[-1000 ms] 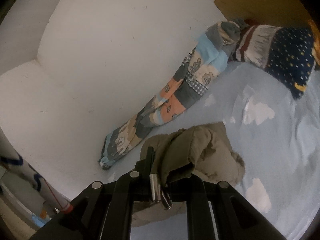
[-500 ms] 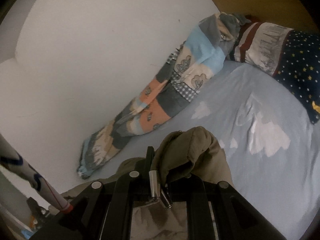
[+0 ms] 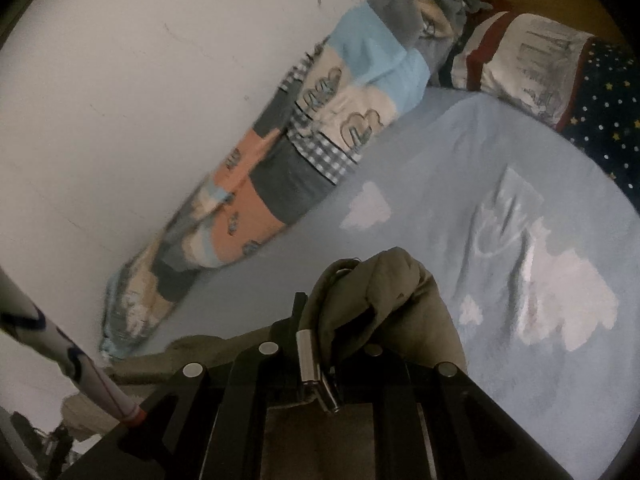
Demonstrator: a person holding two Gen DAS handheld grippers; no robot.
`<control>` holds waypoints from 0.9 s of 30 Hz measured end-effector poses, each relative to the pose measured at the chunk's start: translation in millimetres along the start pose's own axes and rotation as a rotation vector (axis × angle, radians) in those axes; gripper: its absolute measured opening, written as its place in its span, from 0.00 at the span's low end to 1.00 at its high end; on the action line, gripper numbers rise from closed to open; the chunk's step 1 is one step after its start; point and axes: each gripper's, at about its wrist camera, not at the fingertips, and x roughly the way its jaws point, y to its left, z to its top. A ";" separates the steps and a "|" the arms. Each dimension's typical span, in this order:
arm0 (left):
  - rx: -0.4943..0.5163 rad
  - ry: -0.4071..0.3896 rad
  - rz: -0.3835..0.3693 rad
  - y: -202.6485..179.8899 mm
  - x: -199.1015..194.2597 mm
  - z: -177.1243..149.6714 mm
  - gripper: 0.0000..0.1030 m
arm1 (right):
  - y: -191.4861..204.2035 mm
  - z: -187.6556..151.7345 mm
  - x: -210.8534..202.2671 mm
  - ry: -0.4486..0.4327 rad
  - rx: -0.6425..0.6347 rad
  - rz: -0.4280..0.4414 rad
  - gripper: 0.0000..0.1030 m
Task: Fold large clothes
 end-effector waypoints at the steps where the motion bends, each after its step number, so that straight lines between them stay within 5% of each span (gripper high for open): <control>1: 0.017 -0.010 0.003 -4.1 -0.8 -4.1 0.76 | -1.2 -1.0 7.7 0.006 -0.002 -0.013 0.11; 12: 0.087 0.001 -0.052 -55.3 4.6 -38.0 0.76 | -34.8 1.4 53.7 0.072 0.111 -0.088 0.11; 21: 0.163 0.071 -0.124 -122.8 26.3 -56.7 0.76 | -52.5 4.6 9.2 0.052 0.231 0.146 0.49; 27: 0.187 0.124 -0.116 -153.8 55.1 -75.6 0.76 | -38.1 -9.3 -38.2 0.002 0.113 0.175 0.51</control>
